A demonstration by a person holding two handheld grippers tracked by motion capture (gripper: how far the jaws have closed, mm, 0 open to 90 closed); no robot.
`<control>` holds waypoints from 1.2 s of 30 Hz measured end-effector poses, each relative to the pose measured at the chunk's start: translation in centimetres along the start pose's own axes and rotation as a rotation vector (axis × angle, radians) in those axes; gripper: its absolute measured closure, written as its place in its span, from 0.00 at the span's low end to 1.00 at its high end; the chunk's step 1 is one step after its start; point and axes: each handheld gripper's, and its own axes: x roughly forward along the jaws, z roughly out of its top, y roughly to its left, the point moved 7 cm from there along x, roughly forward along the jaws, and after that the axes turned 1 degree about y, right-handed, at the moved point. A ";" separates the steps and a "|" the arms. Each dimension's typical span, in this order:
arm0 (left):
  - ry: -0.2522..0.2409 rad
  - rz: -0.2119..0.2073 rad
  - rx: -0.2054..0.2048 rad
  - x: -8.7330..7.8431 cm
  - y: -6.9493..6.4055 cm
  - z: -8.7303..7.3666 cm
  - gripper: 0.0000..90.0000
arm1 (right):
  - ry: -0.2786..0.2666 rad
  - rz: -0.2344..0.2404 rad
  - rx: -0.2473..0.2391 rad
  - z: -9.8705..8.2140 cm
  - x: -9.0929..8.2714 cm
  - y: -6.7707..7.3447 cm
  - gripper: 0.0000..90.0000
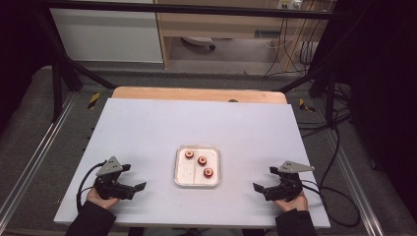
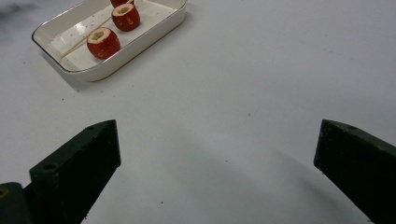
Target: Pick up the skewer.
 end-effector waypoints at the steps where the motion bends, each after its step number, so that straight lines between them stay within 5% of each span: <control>1: 0.001 0.000 0.003 0.0 0.0 0.0 0.05 | -0.004 0.000 0.002 0.0 0.0 0.0 0.01; 22: 0.012 -0.012 0.014 0.8 -1.1 0.7 0.06 | -0.007 0.007 0.004 0.1 0.0 0.1 0.01; 36: 0.005 -0.031 0.025 1.4 -3.0 2.1 0.12 | 0.001 0.001 0.001 0.0 0.0 0.1 0.01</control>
